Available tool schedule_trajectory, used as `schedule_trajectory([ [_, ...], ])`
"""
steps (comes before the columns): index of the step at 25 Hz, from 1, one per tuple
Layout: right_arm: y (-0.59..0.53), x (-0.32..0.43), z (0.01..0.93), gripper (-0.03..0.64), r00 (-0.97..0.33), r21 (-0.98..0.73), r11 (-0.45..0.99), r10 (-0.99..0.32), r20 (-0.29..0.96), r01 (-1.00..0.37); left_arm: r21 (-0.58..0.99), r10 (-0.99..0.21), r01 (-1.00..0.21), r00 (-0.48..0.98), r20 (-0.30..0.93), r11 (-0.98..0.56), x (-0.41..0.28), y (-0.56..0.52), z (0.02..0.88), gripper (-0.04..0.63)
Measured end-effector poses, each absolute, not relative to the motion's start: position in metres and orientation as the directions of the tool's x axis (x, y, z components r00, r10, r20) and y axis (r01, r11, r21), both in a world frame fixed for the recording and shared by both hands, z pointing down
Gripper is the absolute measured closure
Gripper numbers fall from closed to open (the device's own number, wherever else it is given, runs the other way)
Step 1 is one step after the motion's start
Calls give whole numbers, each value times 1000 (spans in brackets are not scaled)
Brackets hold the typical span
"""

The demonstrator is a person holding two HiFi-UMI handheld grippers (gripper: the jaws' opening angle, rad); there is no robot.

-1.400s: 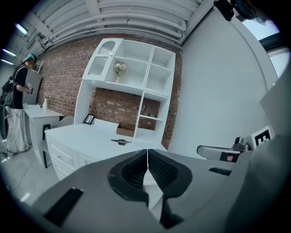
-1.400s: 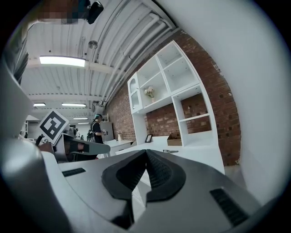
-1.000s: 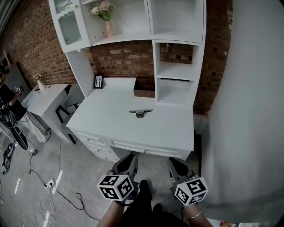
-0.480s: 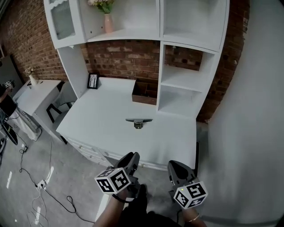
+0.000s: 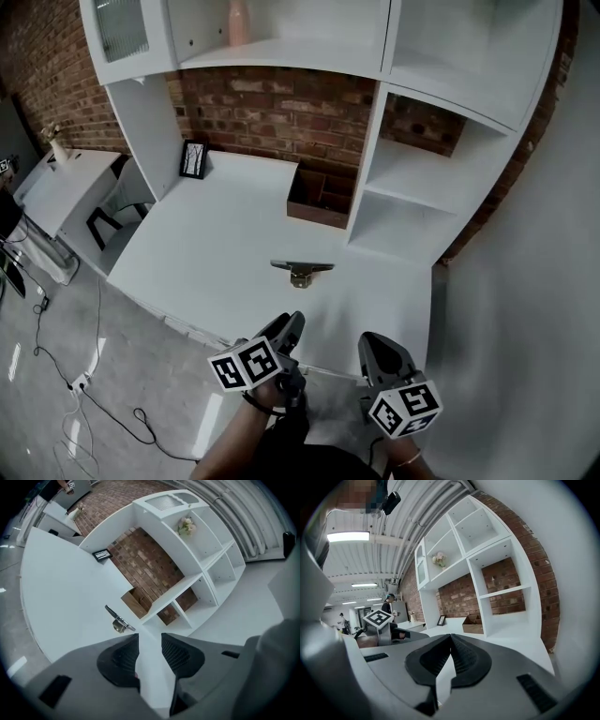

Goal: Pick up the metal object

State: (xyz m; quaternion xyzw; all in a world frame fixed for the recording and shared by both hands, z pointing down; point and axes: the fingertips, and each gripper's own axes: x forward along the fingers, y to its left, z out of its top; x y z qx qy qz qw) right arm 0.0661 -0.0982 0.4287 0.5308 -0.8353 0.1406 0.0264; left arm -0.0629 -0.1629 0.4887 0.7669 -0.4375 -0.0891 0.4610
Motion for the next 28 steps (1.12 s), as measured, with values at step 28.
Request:
schedule_trajectory([
  [28, -230, 93, 454, 612, -465, -269, 398, -845, 263, -877, 817, -742, -564, 495, 452, 122, -45, -290, 575, 456],
])
